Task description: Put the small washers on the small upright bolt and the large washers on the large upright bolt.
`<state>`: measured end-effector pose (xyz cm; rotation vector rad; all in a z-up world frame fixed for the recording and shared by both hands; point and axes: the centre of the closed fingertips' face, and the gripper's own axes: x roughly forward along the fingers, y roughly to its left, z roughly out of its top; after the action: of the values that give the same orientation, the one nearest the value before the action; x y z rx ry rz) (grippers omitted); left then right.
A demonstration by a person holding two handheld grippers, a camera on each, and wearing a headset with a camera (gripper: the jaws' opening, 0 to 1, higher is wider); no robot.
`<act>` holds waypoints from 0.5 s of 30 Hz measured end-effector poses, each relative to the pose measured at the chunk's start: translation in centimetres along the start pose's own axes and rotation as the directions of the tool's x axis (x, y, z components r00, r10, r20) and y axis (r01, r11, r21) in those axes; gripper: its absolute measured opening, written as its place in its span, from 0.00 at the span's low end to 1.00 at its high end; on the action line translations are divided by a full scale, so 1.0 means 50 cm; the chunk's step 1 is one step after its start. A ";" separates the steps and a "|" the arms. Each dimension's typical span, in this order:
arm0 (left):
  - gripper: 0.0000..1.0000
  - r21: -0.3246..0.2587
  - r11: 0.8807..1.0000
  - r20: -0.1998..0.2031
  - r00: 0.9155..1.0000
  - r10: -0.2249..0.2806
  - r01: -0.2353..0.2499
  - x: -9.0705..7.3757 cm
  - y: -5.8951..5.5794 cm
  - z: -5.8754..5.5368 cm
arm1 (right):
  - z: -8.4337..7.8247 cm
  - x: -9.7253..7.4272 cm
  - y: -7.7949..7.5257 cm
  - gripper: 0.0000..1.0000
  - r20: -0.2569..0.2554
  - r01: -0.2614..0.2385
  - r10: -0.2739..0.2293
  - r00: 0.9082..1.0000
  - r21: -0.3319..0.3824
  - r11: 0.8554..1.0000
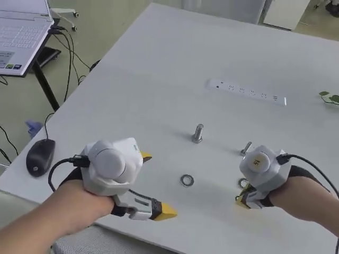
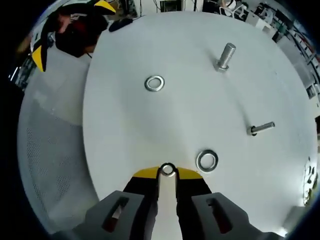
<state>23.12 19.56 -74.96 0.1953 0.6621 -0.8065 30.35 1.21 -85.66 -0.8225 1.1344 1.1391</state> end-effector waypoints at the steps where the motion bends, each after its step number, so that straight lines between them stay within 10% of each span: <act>1: 0.87 0.000 1.000 0.000 1.000 -0.001 0.001 0.006 -0.001 0.002 | -0.010 -0.004 -0.010 0.12 -0.001 0.004 -0.004 1.000 0.009 1.000; 15: 0.86 0.000 1.000 -0.043 0.999 0.010 -0.010 0.030 0.002 0.006 | -0.014 -0.045 -0.094 0.12 0.042 0.031 -0.034 0.999 0.066 0.997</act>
<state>24.08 18.59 -75.64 0.2159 0.7017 -0.7947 34.67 -1.24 -83.88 -0.7599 1.1137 1.0822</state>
